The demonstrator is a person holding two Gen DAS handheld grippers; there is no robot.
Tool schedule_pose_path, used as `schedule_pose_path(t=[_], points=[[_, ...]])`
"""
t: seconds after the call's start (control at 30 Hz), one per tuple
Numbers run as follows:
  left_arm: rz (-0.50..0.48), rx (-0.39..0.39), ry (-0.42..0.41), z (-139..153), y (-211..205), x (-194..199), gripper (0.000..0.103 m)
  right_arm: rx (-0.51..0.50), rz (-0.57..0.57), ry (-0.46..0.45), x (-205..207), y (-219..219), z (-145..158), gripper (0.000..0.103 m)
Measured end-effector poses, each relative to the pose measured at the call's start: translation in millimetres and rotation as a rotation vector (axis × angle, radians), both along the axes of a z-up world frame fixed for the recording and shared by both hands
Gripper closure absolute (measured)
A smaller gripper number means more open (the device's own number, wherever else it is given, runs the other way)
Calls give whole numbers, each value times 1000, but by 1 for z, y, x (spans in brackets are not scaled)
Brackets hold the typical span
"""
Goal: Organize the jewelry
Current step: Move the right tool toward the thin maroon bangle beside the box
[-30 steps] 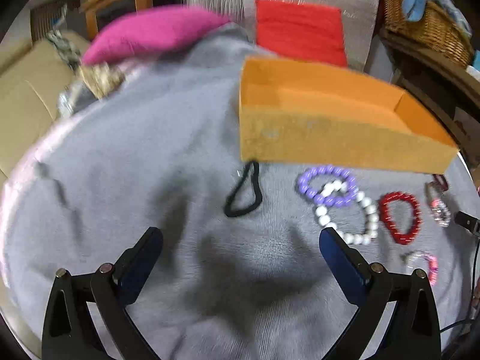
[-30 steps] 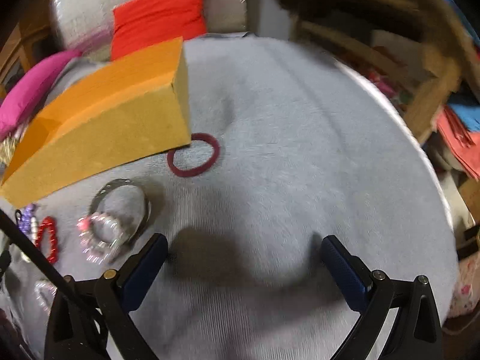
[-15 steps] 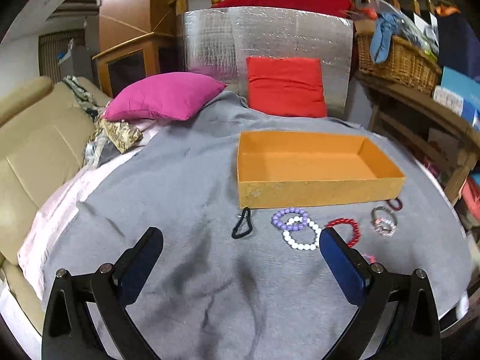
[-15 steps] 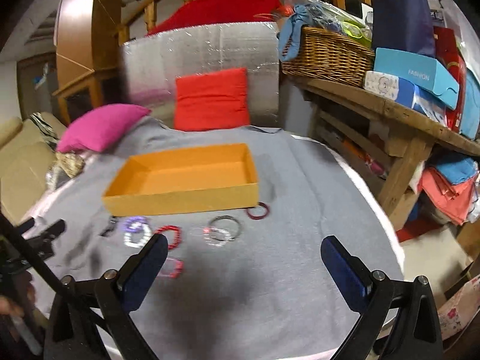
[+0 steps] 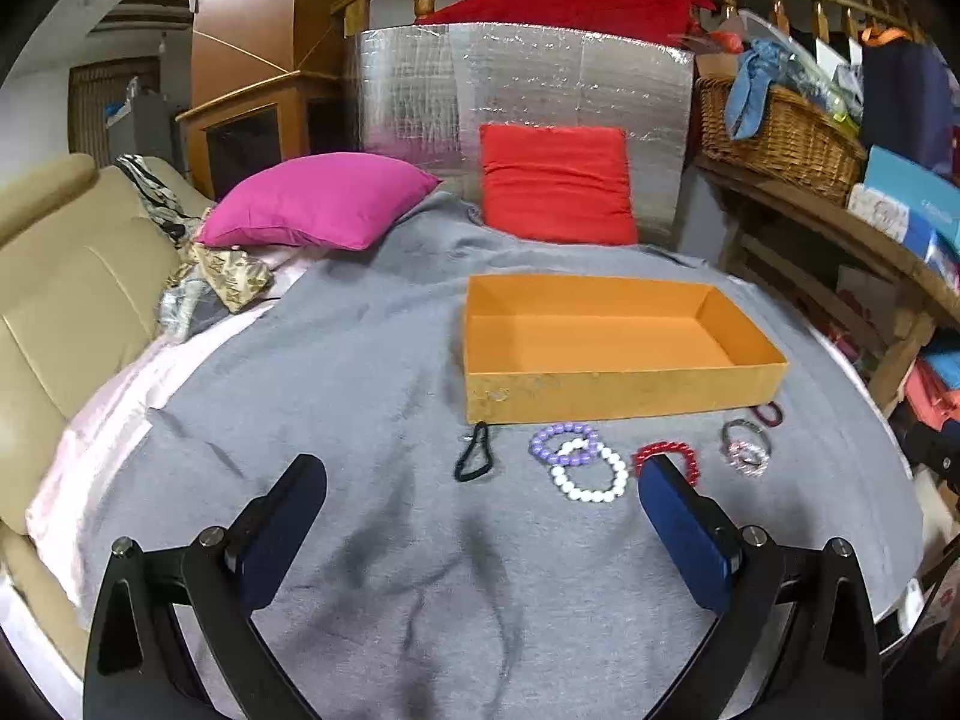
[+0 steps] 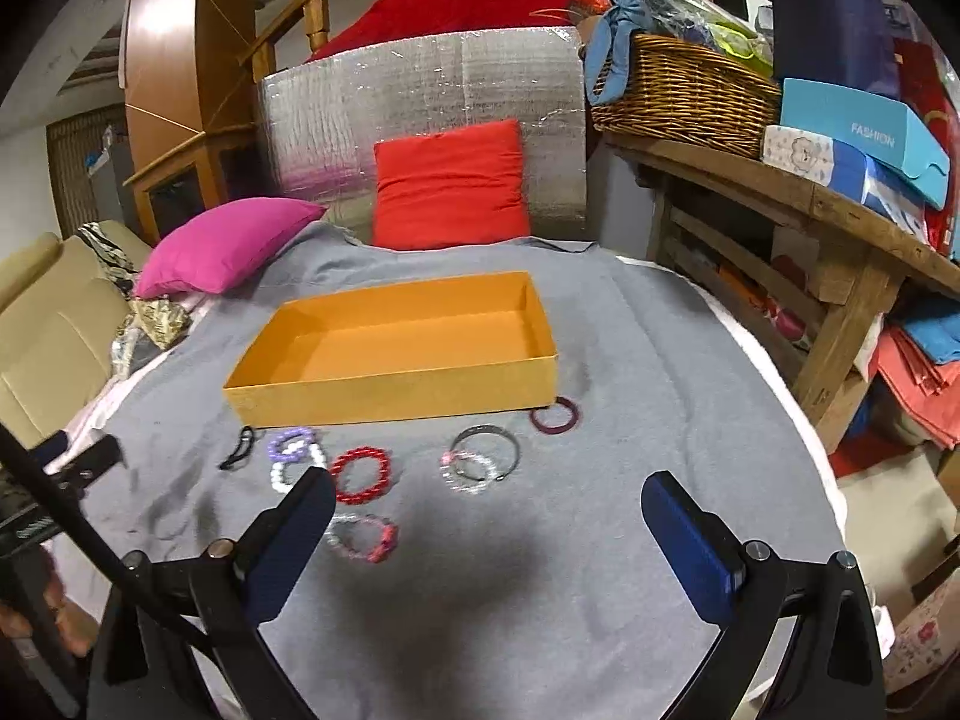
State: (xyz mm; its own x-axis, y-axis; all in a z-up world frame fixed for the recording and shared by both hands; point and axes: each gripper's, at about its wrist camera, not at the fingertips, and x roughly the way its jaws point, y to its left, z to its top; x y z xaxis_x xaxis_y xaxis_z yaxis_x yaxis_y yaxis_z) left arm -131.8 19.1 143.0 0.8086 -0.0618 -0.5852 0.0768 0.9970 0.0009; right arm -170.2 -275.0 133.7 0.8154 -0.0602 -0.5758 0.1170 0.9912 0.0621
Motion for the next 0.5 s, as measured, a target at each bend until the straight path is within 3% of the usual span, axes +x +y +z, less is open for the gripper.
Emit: schedule_pose_path(t=[0.27,0.4,0.5], points=[[-97,45,2,11,-16,19,0,0,-9,15,26,-30,-16,0],[-44,81,-28,-1,-14,33,0,16,3,18,38,-37,-25,0],[-26,69,21,-21,-10,44,0,51,7,36,47,-44,-34,3]])
